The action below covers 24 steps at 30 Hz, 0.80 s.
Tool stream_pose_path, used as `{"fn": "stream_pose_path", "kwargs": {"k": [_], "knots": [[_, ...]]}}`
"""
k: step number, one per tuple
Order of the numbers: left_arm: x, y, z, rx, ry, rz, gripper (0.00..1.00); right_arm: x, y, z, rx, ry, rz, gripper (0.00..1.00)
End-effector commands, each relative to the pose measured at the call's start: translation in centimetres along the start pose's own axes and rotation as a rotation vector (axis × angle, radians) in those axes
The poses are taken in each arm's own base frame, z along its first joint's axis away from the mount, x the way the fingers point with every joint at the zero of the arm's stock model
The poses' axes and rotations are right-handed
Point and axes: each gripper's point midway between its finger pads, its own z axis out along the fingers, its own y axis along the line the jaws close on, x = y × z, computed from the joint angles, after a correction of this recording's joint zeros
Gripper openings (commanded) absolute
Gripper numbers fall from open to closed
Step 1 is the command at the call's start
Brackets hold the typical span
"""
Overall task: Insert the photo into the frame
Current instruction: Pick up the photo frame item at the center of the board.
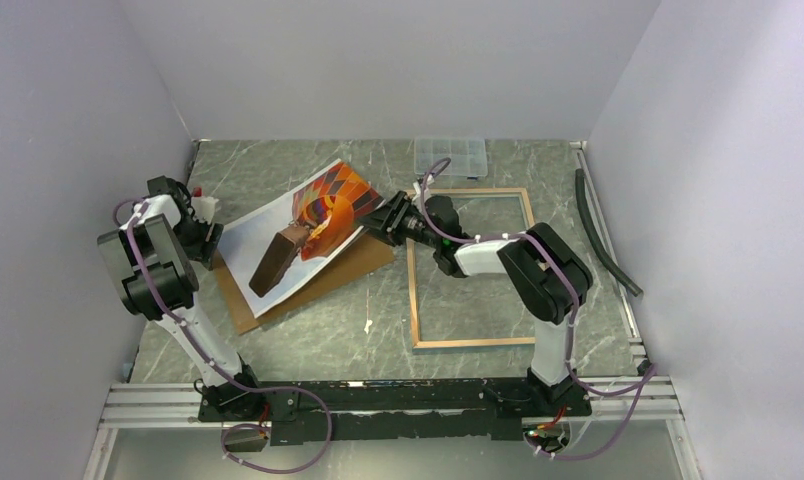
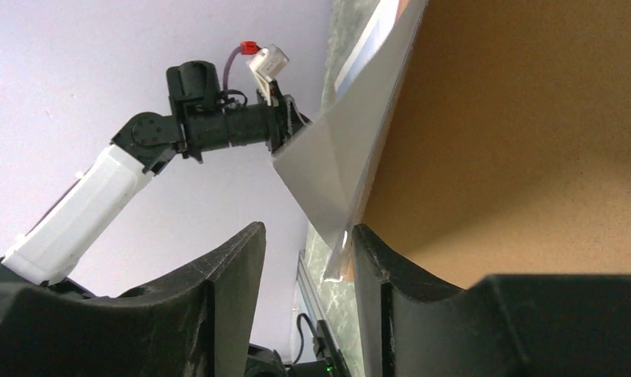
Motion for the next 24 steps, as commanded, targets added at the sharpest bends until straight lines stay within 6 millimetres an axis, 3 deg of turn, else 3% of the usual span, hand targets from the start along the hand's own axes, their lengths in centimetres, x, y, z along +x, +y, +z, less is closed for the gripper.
{"fn": "stream_pose_path", "kwargs": {"k": [1, 8, 24], "knots": [[0.7, -0.4, 1.1, 0.002, 0.024, 0.004, 0.73, -1.7, 4.3, -1.3, -0.107, -0.041, -0.058, 0.46], [0.4, -1.0, 0.8, 0.002, 0.018, 0.025, 0.73, -2.6, 4.0, -2.2, -0.089, -0.067, -0.065, 0.37], [0.1, -1.5, 0.5, 0.004, 0.013, 0.041, 0.71, -2.9, 2.6, -1.6, -0.038, -0.067, -0.079, 0.16]]}}
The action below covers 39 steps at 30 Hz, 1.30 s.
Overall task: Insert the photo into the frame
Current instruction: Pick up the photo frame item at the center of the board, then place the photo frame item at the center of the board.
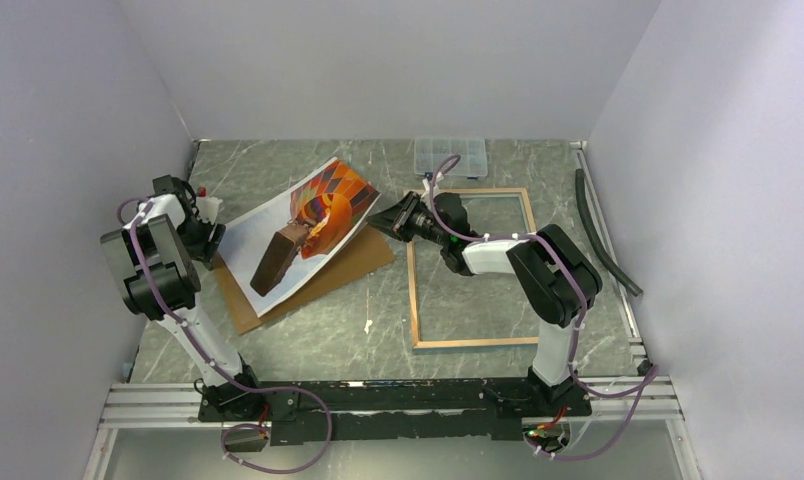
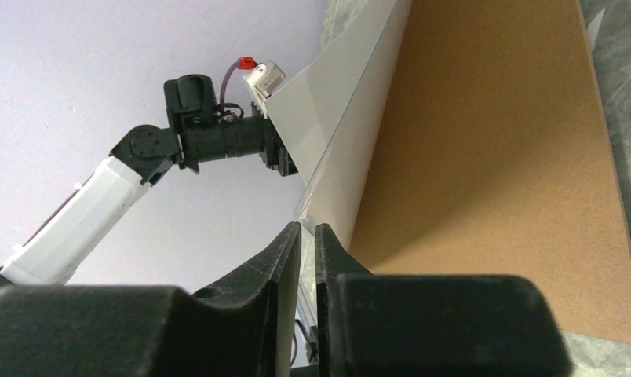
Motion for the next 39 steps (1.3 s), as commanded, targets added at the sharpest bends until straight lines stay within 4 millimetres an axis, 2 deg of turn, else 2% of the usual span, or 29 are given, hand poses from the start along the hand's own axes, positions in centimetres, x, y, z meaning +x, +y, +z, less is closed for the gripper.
{"fn": "stream_pose_path", "kwargs": {"k": [1, 9, 18, 25, 31, 39], "knots": [[0.3, -1.1, 0.6, 0.032, 0.000, 0.011, 0.71, -1.2, 2.5, -0.2, -0.050, -0.035, -0.071, 0.14], [0.0, -1.0, -0.2, 0.029, -0.014, 0.013, 0.71, -1.9, 3.3, -0.8, -0.022, -0.060, -0.136, 0.00], [-0.6, -0.5, -1.1, 0.018, -0.030, 0.014, 0.72, -2.7, 3.6, -1.6, 0.032, -0.091, -0.191, 0.00], [-0.9, -0.2, -1.5, 0.009, -0.035, 0.014, 0.72, -3.6, 4.1, -3.0, 0.090, -0.133, -0.254, 0.00], [-0.9, 0.0, -1.3, 0.004, -0.032, 0.014, 0.72, -4.1, 3.9, -4.9, 0.118, -0.153, -0.261, 0.00], [-1.1, 0.1, -1.5, 0.003, -0.033, 0.020, 0.72, -5.5, 1.6, -9.3, 0.202, -0.205, -0.246, 0.00]]}}
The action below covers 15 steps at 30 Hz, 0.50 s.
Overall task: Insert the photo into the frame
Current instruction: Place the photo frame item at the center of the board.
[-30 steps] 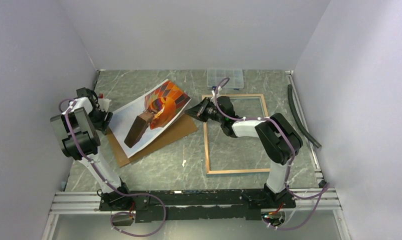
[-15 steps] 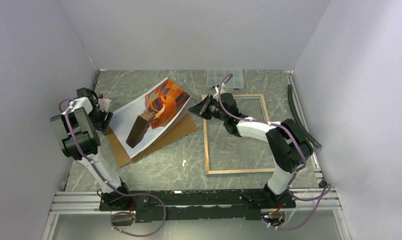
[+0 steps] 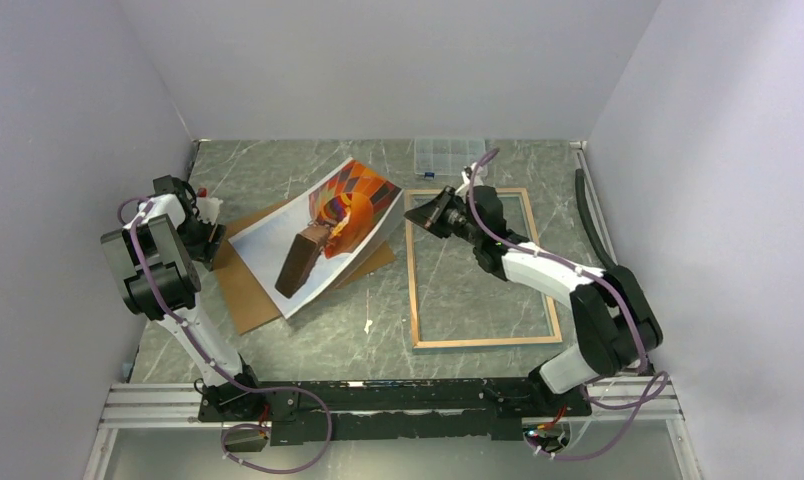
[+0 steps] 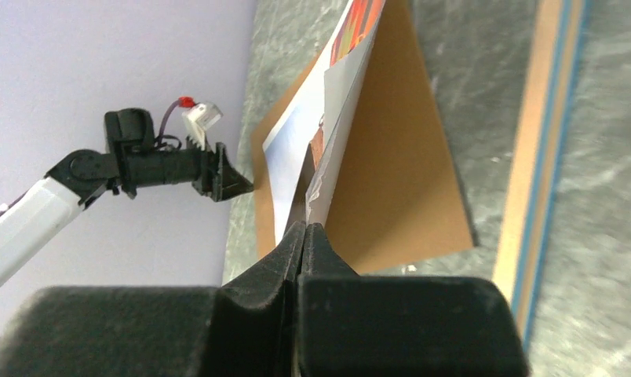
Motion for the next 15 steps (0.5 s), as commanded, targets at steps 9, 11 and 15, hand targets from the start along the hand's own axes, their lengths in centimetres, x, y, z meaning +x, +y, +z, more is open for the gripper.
{"fn": "stream_pose_path", "kwargs": {"k": [9, 11, 15], "knots": [[-1.6, 0.3, -2.0, -0.004, -0.048, 0.019, 0.73, -0.6, -5.1, -5.8, 0.230, -0.031, -0.100, 0.00], [-1.8, 0.2, -2.1, -0.004, -0.051, 0.020, 0.73, -0.2, -6.7, -6.4, 0.295, -0.018, -0.107, 0.00], [-2.8, -0.4, -3.2, 0.001, -0.074, 0.034, 0.76, 1.1, -10.3, -6.7, 0.391, 0.024, -0.068, 0.00]]}}
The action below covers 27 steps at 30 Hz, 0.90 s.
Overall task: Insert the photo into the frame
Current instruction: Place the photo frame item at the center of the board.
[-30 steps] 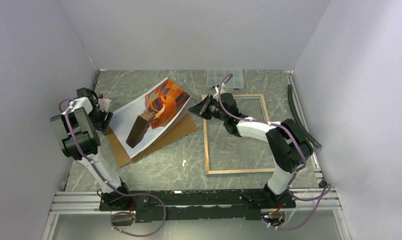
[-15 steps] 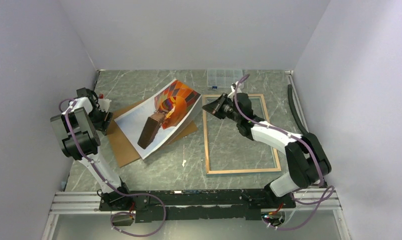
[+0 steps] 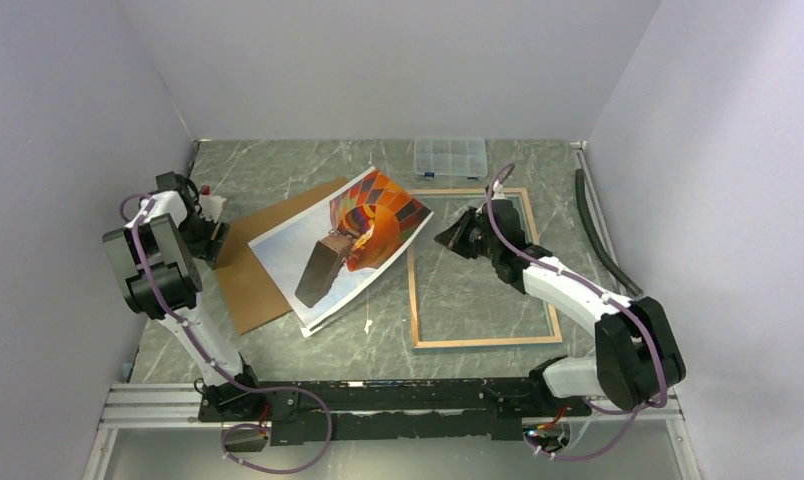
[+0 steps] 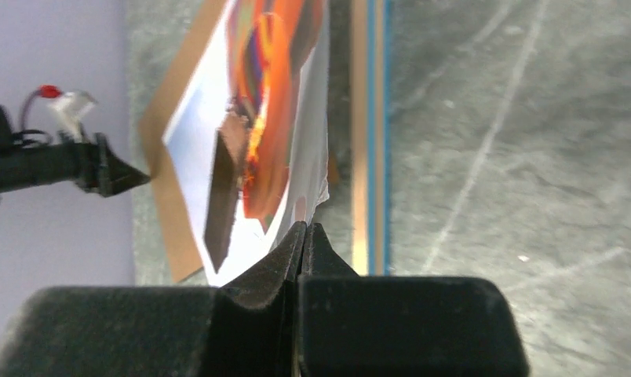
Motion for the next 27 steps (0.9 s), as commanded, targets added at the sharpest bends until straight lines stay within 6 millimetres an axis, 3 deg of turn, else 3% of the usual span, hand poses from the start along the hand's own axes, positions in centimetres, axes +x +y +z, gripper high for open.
{"fn": "stream_pose_path", "kwargs": {"k": [1, 8, 12, 14, 16, 18, 27], "knots": [[-3.0, -0.4, -3.1, -0.012, -0.088, 0.033, 0.76, 1.6, -4.7, 0.3, 0.142, 0.042, 0.005, 0.00], [-7.1, -4.3, -5.7, 0.035, -0.144, 0.098, 0.82, 3.2, -7.7, 2.6, 0.199, 0.120, 0.082, 0.01], [-8.9, -6.8, -6.0, 0.053, -0.166, 0.143, 0.83, 3.3, -8.4, 3.4, 0.137, 0.133, 0.170, 0.12], [-9.5, -7.8, -6.0, 0.060, -0.172, 0.162, 0.84, 3.5, -8.4, 3.5, 0.119, 0.140, 0.204, 0.28], [-10.0, -8.8, -6.0, 0.066, -0.173, 0.181, 0.84, 3.9, -8.1, 3.6, 0.089, 0.145, 0.229, 0.50], [-10.2, -9.4, -5.6, 0.073, -0.165, 0.189, 0.84, 4.4, -8.0, 3.7, 0.065, 0.155, 0.270, 0.61], [-10.5, -11.4, -3.9, 0.081, -0.159, 0.209, 0.84, 6.2, -7.2, 4.9, -0.058, 0.157, 0.439, 0.66]]}}
